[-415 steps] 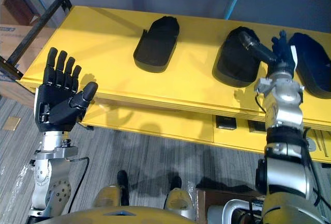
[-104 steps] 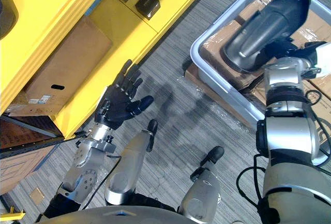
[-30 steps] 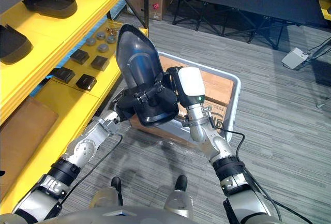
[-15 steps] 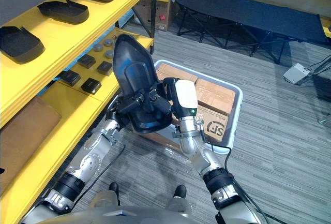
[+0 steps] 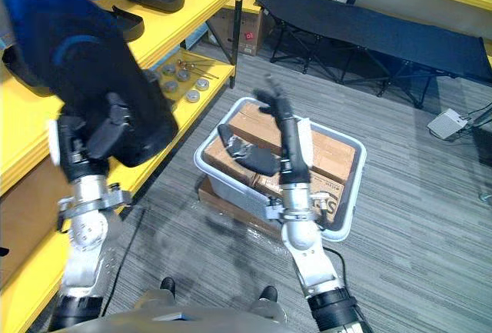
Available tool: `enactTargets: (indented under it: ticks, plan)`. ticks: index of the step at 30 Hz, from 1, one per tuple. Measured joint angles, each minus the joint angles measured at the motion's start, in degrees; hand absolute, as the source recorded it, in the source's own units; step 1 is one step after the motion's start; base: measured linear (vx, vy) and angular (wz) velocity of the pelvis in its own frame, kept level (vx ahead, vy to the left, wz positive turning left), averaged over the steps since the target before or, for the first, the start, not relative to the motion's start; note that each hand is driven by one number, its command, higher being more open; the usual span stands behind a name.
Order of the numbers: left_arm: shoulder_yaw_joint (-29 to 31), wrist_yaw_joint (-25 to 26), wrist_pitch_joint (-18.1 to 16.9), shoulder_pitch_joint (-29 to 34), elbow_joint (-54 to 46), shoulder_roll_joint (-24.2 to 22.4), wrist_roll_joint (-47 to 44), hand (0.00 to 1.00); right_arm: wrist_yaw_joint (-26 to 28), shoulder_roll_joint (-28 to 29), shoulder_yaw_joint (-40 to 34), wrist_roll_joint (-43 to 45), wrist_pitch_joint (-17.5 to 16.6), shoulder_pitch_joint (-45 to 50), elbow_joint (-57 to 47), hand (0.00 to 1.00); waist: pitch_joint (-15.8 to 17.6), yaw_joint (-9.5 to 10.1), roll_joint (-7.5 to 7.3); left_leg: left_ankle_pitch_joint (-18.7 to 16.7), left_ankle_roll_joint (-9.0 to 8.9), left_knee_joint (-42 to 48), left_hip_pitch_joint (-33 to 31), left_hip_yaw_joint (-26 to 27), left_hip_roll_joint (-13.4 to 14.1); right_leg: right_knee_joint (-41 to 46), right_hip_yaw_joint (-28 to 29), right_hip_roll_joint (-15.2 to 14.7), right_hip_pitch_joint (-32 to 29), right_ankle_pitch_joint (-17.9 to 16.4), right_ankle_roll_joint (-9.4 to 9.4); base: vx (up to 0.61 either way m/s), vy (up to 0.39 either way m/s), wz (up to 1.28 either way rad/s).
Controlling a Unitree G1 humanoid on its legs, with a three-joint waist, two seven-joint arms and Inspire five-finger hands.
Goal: Walk over and take three plastic housings, then place them on the shelf
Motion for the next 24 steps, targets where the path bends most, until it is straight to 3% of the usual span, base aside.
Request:
enactTargets:
  ticks: [5, 9, 12, 16, 20, 24]
  plan:
    - [5.7, 6.1, 0.1, 5.6, -1.8, 0.0, 13.0, 0.0, 6.9, 1.1, -16.9, 16.1, -2.5, 6.1, -7.2, 1.0, -1.0, -0.65, 0.12, -0.1, -0.06, -0.1, 0.2, 0.6, 0.0, -0.5, 0.4, 0.0, 0.0, 0.0, 0.02, 0.0, 0.004, -0.05]
    - [9.8, 6.0, 0.1, 10.9, -6.2, -1.4, 10.3, 0.0, 13.8, 6.2, -23.4, 27.5, -3.3, 12.1, -7.9, 1.0, -1.5, -2.91, 0.69, -0.3, -0.15, -0.3, 0.8, 1.6, 0.0, -0.6, 1.1, 0.0, -0.1, -0.2, -0.11, 0.01, 0.01, -0.11]
    - [10.2, 5.0, -0.1, 12.4, -7.8, -3.2, 6.5, 0.0, 15.5, 9.3, -21.9, 28.4, -1.0, 15.3, -7.6, 1.0, -1.9, -3.46, 1.49, -0.6, 0.0, -0.4, 0.9, 2.0, 0.1, -0.7, 1.3, 0.0, -0.3, -0.3, -0.18, 0.0, 0.008, -0.08]
    - [11.1, 4.1, -1.3, 14.0, -8.8, -5.5, 1.6, 0.0, 20.3, 9.8, -16.7, 28.4, 5.9, 16.1, -4.4, 1.0, -2.3, -2.79, 2.46, -0.7, 0.48, -1.0, 0.6, 1.2, 0.1, -0.7, 0.2, 0.0, -0.2, -0.6, -0.05, -0.01, 0.0, 0.12]
    - [14.7, 4.5, -1.3, 15.7, -8.9, -7.6, -1.2, 0.0, 22.4, 9.6, -11.5, 28.2, 10.1, 14.5, -0.1, 1.0, -2.6, 0.22, 3.09, 1.0, 0.09, -0.8, -1.8, -4.3, -0.4, -0.6, -5.5, 0.1, 1.6, -0.9, 0.39, 0.02, -0.017, 0.62]
    - [20.2, 5.8, -1.3, 18.8, -8.9, -9.8, -3.7, 0.0, 20.3, 8.6, -8.7, 26.1, 11.0, 9.7, 3.2, 1.0, -2.5, 3.47, 2.8, 2.1, 0.1, -0.6, -3.1, -11.2, -1.6, -0.6, -13.3, 0.1, 6.2, -2.5, 1.42, 0.01, -0.043, 0.96]
